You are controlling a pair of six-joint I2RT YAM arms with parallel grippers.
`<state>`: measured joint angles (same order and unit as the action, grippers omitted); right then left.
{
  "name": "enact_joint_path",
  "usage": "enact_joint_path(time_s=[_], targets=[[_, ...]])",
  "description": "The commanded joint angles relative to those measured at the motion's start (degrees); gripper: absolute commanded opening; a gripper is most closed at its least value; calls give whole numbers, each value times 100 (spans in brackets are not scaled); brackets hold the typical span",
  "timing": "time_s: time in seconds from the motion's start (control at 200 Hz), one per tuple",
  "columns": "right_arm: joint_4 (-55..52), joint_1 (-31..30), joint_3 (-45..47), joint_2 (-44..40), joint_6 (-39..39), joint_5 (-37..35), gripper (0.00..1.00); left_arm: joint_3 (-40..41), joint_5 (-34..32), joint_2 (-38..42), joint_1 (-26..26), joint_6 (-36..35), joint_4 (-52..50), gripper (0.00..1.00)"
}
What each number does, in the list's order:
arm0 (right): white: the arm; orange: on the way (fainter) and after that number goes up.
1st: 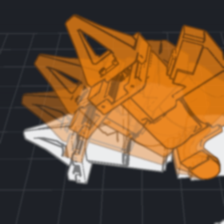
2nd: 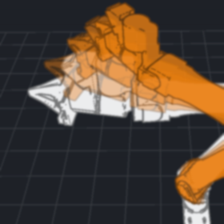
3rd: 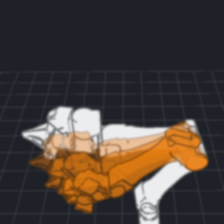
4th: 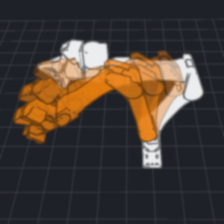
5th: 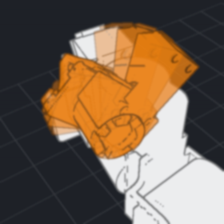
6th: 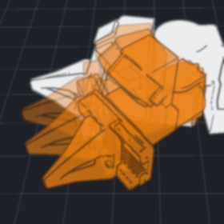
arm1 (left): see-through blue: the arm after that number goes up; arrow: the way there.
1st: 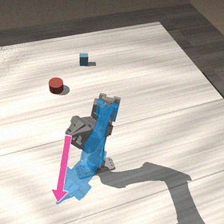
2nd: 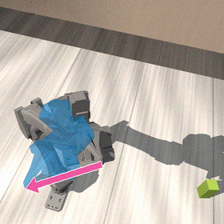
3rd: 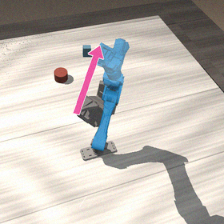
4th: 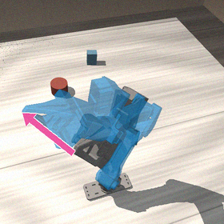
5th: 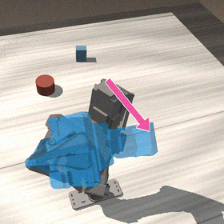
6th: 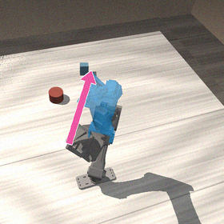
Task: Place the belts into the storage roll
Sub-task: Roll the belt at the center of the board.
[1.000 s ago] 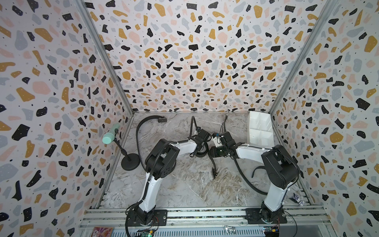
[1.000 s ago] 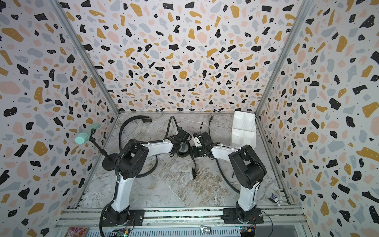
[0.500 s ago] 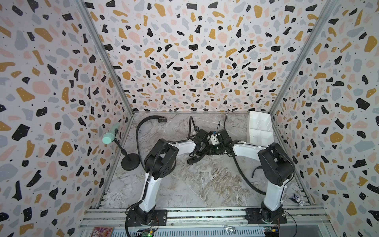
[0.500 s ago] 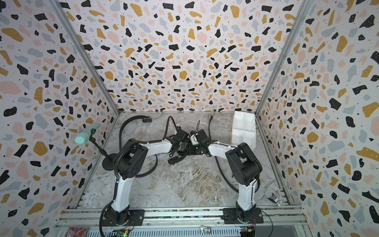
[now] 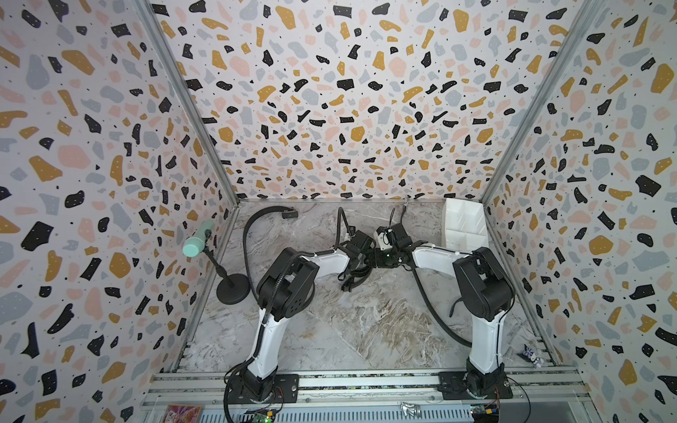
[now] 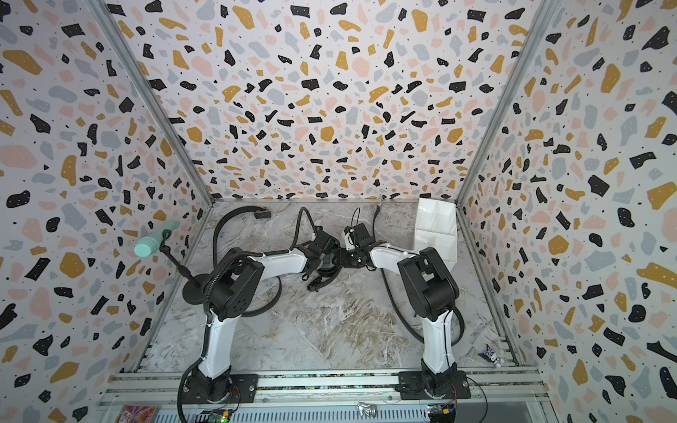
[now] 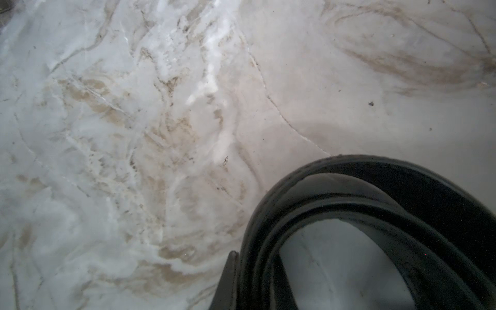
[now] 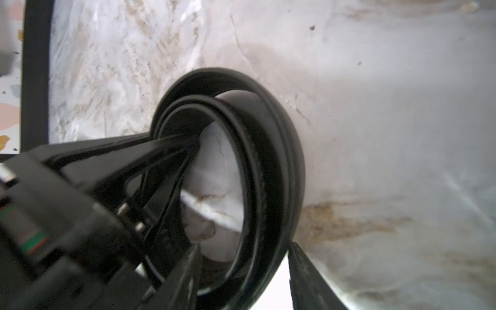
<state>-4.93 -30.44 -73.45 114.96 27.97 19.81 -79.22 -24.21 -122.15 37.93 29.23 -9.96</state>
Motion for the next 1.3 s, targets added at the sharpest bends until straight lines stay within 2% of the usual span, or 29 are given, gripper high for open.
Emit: enact_joint_path(time_s=[0.0, 0.195, 0.551, 0.816, 1.181, 1.296], targets=[[-294, -22, -286, 235, -34, -170, 53, 337, 688, -547, -14, 53, -582, 0], [-785, -184, -609, 555, -17, -578, 49, 346, 731, -528, -14, 74, -551, 0], [-1513, -340, -903, 725, -115, -1098, 24, 649, 1113, -174, -15, 194, -256, 1], [-1873, -340, -959, 642, -250, -1277, 0, 1060, 1496, 533, -14, 353, 45, 21], [-1986, -330, -993, 670, -294, -1330, 0, 1826, 1923, 1882, 11, 654, 559, 61], [-2007, -322, -1022, 699, -311, -1321, 0, 1891, 2033, 2053, 105, 620, 487, 67]])
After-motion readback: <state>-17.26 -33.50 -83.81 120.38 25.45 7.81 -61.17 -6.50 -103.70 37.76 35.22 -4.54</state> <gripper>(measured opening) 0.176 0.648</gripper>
